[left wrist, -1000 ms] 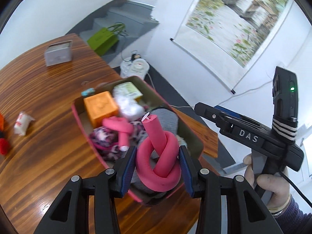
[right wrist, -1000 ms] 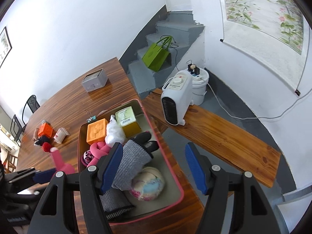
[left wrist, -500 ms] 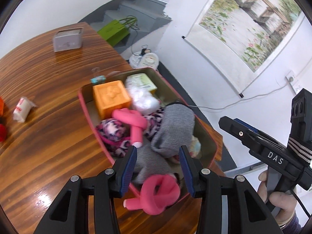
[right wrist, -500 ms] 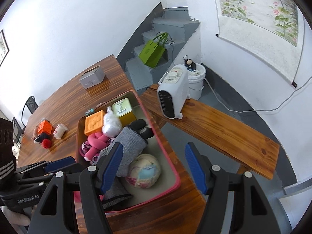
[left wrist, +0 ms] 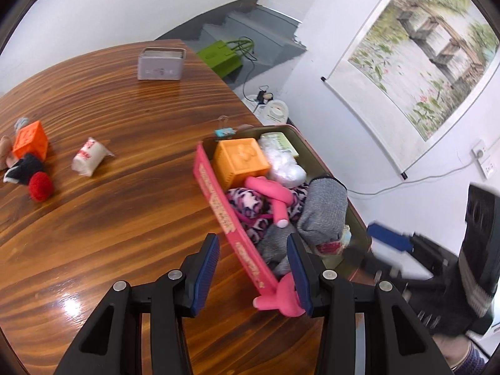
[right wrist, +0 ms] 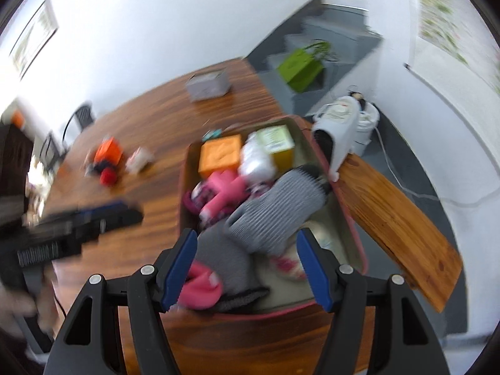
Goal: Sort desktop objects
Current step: 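Move both tools back toward the remaining items on the table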
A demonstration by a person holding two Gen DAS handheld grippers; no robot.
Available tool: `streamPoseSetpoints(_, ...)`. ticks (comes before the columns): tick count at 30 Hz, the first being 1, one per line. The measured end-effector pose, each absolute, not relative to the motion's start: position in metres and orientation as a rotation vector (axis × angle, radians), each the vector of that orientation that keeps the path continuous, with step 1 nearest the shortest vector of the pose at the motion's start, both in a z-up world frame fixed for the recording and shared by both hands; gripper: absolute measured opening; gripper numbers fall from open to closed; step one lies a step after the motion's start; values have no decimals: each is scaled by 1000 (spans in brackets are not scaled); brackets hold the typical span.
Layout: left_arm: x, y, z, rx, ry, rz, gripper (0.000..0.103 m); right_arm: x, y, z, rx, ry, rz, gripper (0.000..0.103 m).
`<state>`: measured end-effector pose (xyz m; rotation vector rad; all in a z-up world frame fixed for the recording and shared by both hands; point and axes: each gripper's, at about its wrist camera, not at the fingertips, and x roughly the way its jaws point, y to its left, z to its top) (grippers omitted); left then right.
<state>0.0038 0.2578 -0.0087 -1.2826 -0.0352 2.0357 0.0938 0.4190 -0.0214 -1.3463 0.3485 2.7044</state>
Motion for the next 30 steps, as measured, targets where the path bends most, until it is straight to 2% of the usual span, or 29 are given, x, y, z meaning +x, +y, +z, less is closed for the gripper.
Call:
streamPoseSetpoints(9, 7, 237, -9, -1292, -63, 2049, 46, 85, 404, -65, -1513, 150, 2560, 70)
streamPoseSetpoints(12, 9, 229, -9, -1293, -62, 2054, 46, 85, 410, -69, -1519, 176, 2534, 70)
streamPoseSetpoints(14, 8, 223, -9, -1300, -71, 2059, 46, 83, 408, -71, -1518, 120, 2520, 70)
streamPoseSetpoints(28, -11, 153, -4, -1307, -130, 2140, 46, 77, 388, -27, -1280, -6, 2474, 71)
streamPoseSetpoints(30, -16, 137, -5, -1316, -145, 2159, 46, 73, 384, -12, -1206, 21, 2491, 71)
